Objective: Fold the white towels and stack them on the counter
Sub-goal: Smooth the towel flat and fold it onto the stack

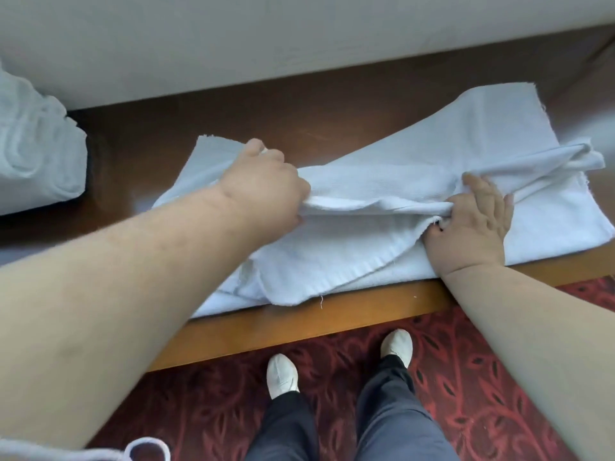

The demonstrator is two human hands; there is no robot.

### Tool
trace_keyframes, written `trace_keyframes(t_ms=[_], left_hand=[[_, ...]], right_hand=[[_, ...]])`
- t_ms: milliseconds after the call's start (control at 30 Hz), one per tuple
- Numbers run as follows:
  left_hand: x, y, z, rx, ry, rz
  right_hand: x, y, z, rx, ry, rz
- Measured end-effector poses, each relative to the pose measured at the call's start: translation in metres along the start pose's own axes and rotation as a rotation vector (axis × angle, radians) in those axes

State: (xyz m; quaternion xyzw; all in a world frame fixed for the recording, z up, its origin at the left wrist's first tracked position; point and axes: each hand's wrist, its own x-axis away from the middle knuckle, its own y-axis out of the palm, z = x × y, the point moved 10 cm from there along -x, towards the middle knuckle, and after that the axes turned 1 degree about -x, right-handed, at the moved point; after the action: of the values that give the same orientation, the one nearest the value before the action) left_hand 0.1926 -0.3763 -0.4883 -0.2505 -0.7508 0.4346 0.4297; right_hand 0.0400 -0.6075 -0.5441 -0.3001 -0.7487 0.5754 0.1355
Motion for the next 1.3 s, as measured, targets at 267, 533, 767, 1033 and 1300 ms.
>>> trace_keyframes(t_ms=[267,533,767,1033,1300], left_hand=[[0.041,0.03,-0.063,-0.095,0.028,-0.035],[0.11,0.056,-0.005,0.101,0.137,0.009],[0.084,0.067,-0.078,0.742,-0.34,0.062],[0.021,0.106,-0.116,0.632,-0.364,-0.107],[0.027,0.077,-0.114,0.565,-0.392,-0.036]], right_hand=[[0.001,-0.004,-0.002,0.014,0.009,0.008],[0.0,-0.003,0.0,0.024,0.043,-0.019],[-0.001,-0.005,-0.003,0.028,0.023,0.005],[0.0,-0.002,-0.004,0.064,-0.027,0.002],[-0.002,-0.007,-0.015,0.226,-0.274,-0.199]])
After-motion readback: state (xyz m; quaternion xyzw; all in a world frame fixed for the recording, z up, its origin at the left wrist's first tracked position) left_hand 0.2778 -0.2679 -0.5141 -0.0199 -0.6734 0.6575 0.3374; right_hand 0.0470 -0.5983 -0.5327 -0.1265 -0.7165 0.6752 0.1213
